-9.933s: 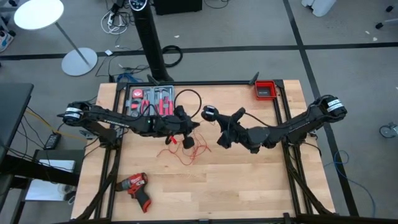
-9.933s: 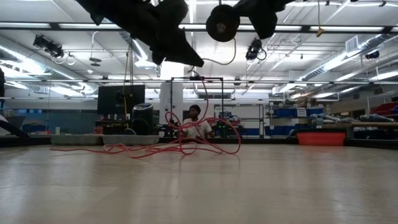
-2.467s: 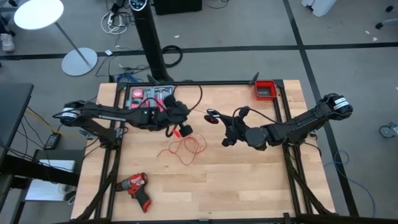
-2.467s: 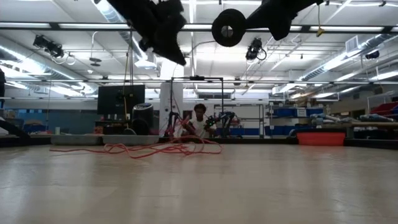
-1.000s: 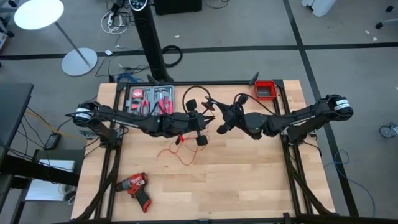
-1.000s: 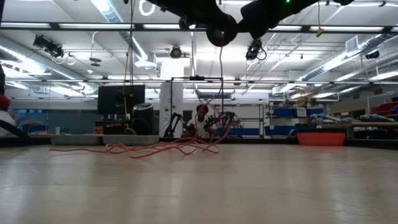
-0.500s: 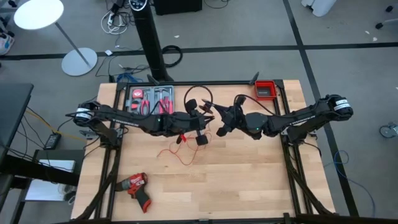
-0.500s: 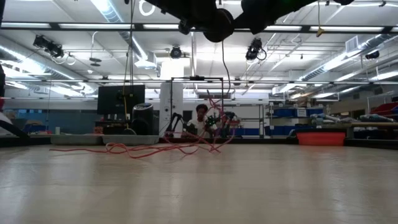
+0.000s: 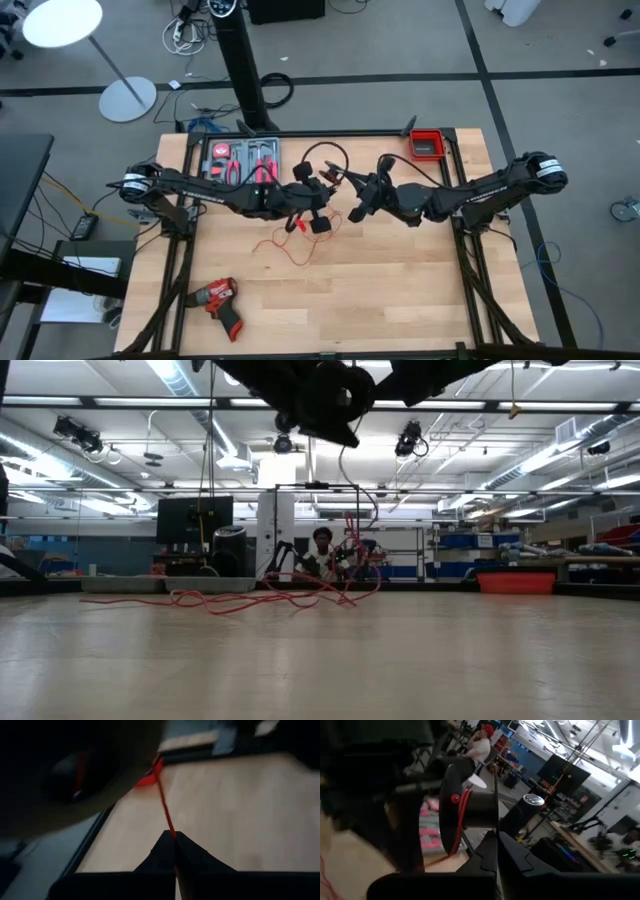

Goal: Coil cords
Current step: Coil the red wire on the black spool

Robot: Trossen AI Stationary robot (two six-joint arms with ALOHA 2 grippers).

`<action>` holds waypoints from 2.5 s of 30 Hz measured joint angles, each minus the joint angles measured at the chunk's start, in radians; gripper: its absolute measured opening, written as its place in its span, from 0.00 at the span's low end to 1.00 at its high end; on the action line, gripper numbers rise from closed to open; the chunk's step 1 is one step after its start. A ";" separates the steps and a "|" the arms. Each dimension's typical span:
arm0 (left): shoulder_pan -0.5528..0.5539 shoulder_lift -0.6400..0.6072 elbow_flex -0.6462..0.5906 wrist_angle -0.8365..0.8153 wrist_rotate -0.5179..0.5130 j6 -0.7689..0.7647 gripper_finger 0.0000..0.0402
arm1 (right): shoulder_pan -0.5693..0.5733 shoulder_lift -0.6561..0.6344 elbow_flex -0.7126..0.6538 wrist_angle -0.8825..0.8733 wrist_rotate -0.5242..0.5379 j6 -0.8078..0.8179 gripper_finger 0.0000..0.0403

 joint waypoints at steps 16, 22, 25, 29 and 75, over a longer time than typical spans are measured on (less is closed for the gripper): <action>-0.016 -0.004 -0.002 -0.047 -0.157 0.135 0.00 | 0.061 -0.001 -0.001 -0.098 0.050 0.086 0.00; -0.012 -0.002 -0.004 0.035 -0.163 0.185 0.00 | 0.057 -0.003 0.000 -0.066 0.014 0.126 0.00; -0.007 -0.002 -0.004 0.034 -0.170 0.215 0.00 | 0.060 -0.003 0.000 -0.070 0.005 0.124 0.00; -0.008 -0.002 -0.004 -0.001 -0.193 0.220 0.00 | 0.076 -0.003 0.000 -0.095 0.024 0.114 0.00; -0.013 0.029 -0.300 0.640 0.149 -0.083 0.28 | 0.190 -0.043 0.000 -0.261 0.220 0.255 0.00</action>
